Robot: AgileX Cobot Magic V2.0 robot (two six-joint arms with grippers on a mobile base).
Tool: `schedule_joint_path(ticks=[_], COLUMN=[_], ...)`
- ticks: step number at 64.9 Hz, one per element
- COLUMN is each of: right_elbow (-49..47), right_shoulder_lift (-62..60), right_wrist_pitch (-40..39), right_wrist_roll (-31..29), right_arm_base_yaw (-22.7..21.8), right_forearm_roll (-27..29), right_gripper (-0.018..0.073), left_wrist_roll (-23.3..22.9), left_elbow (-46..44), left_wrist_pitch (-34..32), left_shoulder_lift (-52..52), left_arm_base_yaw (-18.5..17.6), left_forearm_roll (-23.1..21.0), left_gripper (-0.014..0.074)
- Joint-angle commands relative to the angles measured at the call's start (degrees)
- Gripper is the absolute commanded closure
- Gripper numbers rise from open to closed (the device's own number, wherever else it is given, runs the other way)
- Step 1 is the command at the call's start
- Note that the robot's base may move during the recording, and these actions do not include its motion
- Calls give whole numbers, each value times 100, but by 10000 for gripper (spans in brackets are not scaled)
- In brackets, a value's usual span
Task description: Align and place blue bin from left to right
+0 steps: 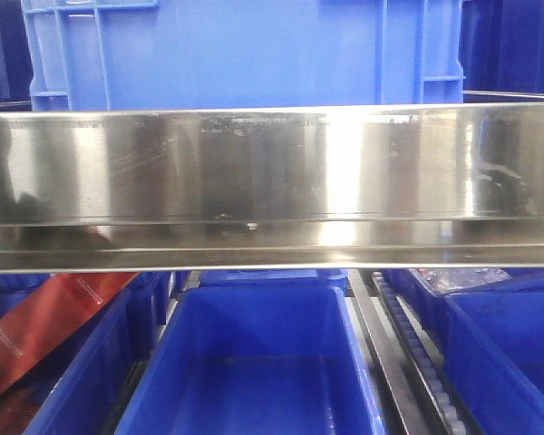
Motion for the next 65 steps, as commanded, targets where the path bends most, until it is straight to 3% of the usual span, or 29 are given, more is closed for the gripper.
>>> schedule_joint_path(ticks=[1,25,50,63,65], right_elbow=[13,36,815,1683,1683], right_shoulder_lift=[-15,-15,-518,-585,-585], right_wrist_pitch=[-139,-139,-102,-936,-692], right_wrist_roll=[-12,-12,-17,-26,-26], right_arm_base_yaw=[-14,-44,-1516,-1618,-1618], right_forearm_roll=[-67,-80,454,586,586], right_gripper=[628,628,628,628,628], left_wrist_roll=[14,14,14,14,14], left_elbow=[-7,-7,-7,-7,-7], left_wrist_pitch=[-165,-200,-200,-200,-200], left_shoulder_lift=[-25,-25,-25,-25,-25], left_arm_base_yaw=[-30,-30,-30,-30,-30], left_forearm_roll=[-23,-23,-23,-23,-23], left_gripper=[708,708,708,708,708])
